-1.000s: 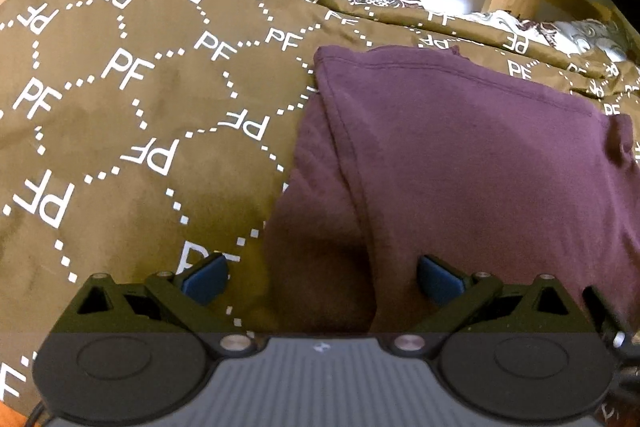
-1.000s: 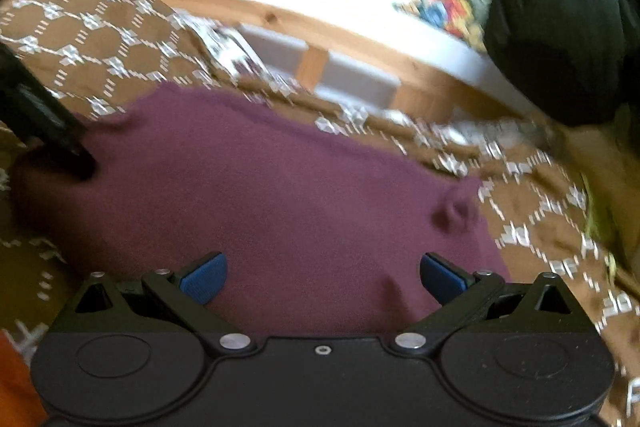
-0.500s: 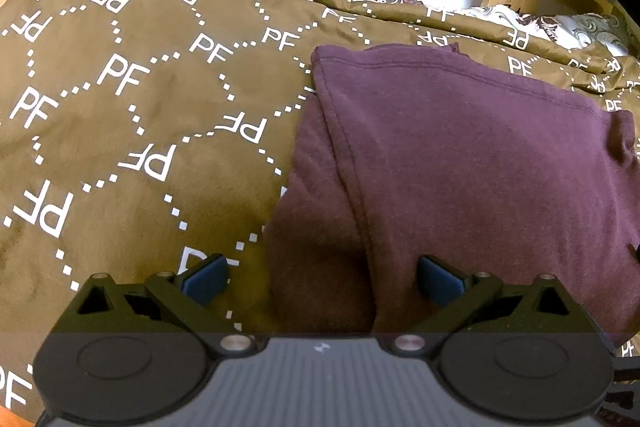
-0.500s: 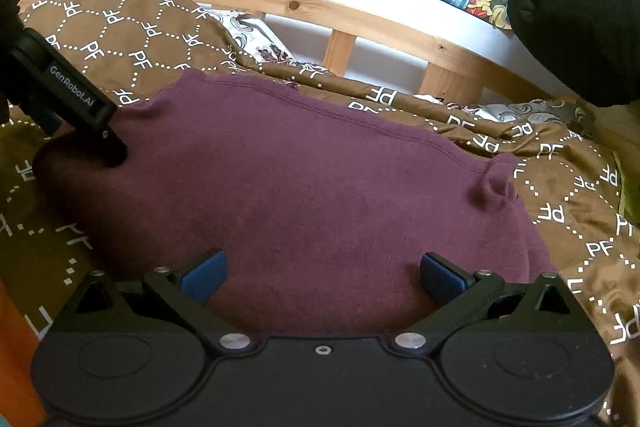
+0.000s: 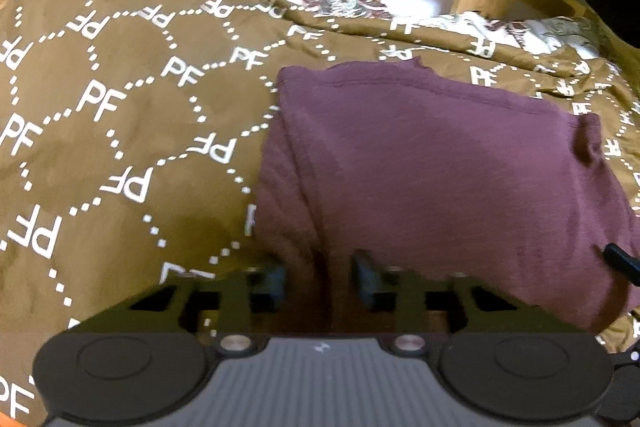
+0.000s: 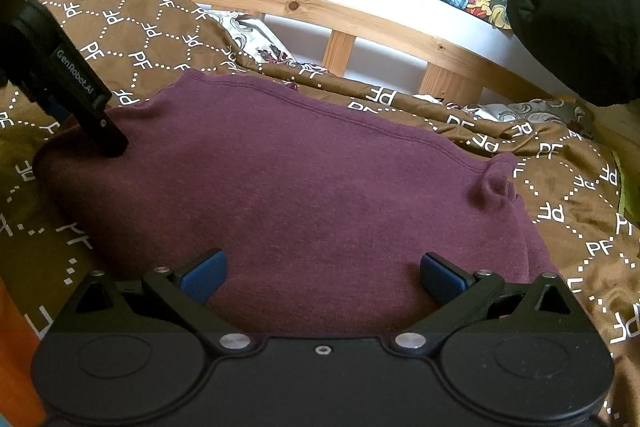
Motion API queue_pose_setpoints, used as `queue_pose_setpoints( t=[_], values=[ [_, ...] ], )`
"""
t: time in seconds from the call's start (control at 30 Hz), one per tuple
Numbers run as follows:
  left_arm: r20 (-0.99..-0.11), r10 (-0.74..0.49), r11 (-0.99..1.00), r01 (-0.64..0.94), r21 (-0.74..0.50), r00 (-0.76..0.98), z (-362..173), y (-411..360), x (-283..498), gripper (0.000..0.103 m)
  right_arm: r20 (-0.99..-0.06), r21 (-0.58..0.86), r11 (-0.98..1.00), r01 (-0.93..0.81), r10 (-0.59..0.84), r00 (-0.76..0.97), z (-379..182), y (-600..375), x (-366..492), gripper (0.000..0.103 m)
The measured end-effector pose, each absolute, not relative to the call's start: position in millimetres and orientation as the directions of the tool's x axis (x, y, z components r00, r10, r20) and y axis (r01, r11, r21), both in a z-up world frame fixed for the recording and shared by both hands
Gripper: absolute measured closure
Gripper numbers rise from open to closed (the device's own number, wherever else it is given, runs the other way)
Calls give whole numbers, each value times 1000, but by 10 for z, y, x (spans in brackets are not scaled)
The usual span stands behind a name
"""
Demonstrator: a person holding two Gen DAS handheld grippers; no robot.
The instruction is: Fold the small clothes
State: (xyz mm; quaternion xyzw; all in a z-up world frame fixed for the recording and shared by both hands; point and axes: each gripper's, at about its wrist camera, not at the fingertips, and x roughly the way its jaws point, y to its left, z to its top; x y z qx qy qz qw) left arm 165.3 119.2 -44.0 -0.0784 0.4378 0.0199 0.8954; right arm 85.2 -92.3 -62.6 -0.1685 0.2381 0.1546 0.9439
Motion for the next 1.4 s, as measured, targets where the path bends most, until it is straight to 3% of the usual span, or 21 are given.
queue_pose_setpoints(
  t=[0.07, 0.13, 0.23, 0.53, 0.77, 0.97, 1.03, 1.17, 1.33, 1.4],
  values=[
    [-779, -10, 992, -92, -86, 627, -376, 1118, 1648, 86, -493, -259, 893, -368, 206, 846, -602, -924, 821, 1],
    [-762, -2, 994, -83, -73, 648, -291, 1059, 1623, 88, -448, -290, 887, -359, 206, 870, -541, -953, 729, 1],
    [-729, 3, 996, -67, -59, 685, -114, 928, 1613, 89, -387, -344, 882, -323, 180, 904, -431, -1029, 662, 1],
    [-638, -85, 990, 137, 33, 765, 436, 40, 1773, 90, -370, -318, 943, -97, -29, 929, -76, -1722, 911, 1],
    [-682, -205, 941, 332, 59, 702, 326, -779, 1813, 90, -368, -319, 947, 44, -166, 915, -33, -2278, 1033, 1],
    [-725, -234, 922, 385, 46, 648, 65, -945, 1735, 87, -387, -295, 950, 101, -216, 897, -76, -2537, 1132, 1],
    [-730, -252, 922, 387, 18, 635, 36, -918, 1711, 77, -393, -295, 949, 112, -227, 891, -104, -2587, 1157, 1],
    [-701, -315, 915, 401, -44, 640, 75, -873, 1605, 33, -403, -290, 949, 122, -237, 884, -137, -2619, 1182, 1],
    [-644, -317, 898, 438, 31, 696, 227, -915, 1346, 13, -414, -287, 952, 110, -227, 881, -165, -2607, 1193, 1],
    [-622, -336, 890, 454, 36, 708, 275, -884, 1254, 9, -414, -289, 951, 107, -225, 882, -170, -2597, 1194, 1]
  ],
)
